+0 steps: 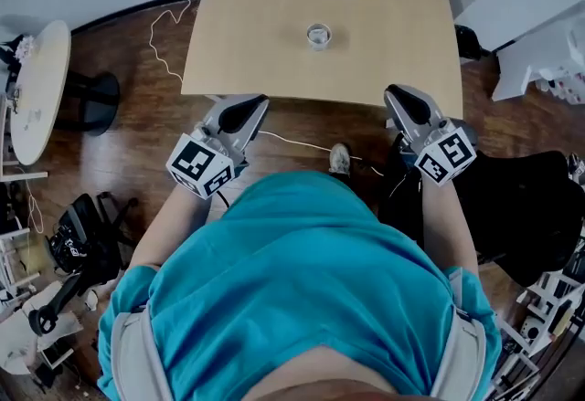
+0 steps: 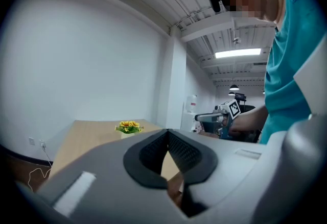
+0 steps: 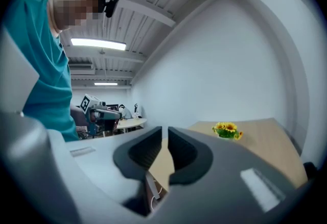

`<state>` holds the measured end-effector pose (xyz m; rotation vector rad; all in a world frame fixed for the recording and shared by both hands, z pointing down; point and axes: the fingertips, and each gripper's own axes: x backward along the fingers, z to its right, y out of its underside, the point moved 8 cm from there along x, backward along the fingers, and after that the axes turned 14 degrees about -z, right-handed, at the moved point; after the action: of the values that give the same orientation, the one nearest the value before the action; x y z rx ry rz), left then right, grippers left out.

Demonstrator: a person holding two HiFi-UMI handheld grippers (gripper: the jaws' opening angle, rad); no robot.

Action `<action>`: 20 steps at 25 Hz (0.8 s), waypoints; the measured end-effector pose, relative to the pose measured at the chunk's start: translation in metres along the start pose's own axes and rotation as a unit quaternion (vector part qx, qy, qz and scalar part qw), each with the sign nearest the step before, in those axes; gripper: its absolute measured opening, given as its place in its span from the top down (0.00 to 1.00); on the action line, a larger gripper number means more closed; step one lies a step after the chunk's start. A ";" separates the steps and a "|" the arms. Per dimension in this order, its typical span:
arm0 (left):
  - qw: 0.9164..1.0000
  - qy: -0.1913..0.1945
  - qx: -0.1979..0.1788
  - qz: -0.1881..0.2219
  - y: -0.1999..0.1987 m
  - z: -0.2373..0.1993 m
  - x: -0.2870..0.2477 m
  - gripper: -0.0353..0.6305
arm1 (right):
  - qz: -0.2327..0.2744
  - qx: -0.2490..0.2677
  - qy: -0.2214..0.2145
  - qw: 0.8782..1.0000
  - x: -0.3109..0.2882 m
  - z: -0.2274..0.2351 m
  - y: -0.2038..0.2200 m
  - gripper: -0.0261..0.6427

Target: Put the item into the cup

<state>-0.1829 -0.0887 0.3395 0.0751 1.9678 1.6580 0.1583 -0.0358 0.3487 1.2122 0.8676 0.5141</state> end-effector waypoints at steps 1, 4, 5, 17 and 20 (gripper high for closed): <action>1.000 0.006 -0.004 0.000 0.006 0.003 0.010 0.94 | -0.001 -0.001 0.007 1.000 0.003 -0.013 0.001 0.90; 1.000 0.017 -0.006 0.001 0.019 0.010 0.033 0.94 | -0.010 -0.005 0.018 1.000 0.014 -0.047 0.006 0.90; 1.000 0.020 -0.005 0.001 0.020 0.013 0.039 0.94 | -0.013 -0.004 0.019 1.000 0.018 -0.056 0.006 0.90; 1.000 -0.007 -0.001 -0.005 0.011 0.140 0.041 0.94 | 0.012 0.023 0.013 1.000 0.150 -0.083 0.037 0.91; 1.000 -0.012 0.000 -0.016 0.018 0.191 0.032 0.94 | -0.003 0.027 -0.005 1.000 0.184 -0.087 0.064 0.92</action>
<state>-0.1303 0.0980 0.3289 0.0622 1.9412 1.6287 0.2030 0.1731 0.3458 1.2612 0.8810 0.4822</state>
